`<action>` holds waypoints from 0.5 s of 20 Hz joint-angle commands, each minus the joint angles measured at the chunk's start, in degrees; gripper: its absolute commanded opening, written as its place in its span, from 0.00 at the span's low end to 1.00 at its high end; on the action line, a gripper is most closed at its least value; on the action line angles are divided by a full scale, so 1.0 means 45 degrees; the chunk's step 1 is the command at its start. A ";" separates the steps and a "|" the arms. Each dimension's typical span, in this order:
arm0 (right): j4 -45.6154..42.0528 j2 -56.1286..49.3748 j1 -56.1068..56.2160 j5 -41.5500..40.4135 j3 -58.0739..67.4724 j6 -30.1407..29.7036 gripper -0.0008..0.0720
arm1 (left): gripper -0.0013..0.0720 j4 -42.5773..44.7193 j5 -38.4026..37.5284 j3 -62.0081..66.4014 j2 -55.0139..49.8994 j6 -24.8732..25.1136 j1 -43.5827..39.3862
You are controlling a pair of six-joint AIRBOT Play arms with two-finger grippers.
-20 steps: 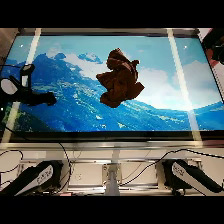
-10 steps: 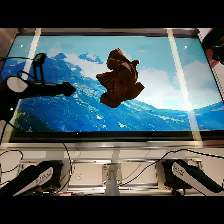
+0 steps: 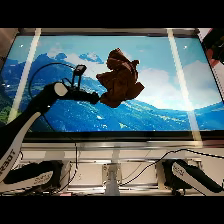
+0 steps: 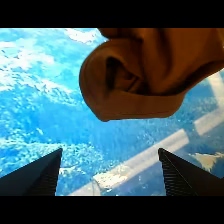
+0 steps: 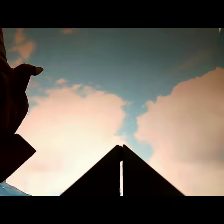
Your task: Fold the clothes and pants, and hang the long-sleeved shirts on hangers.
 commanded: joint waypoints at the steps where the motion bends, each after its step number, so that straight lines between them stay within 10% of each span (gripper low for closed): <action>1: 0.0068 0.0000 0.0010 -0.1015 0.0005 0.0015 0.04 | 0.97 0.0010 0.0262 0.0010 -0.1190 0.0039 -0.0374; 10: 0.0952 0.0000 0.0010 -0.1307 0.0005 0.0019 0.04 | 0.97 -0.2331 0.2336 0.0010 -0.2463 0.0039 -0.0398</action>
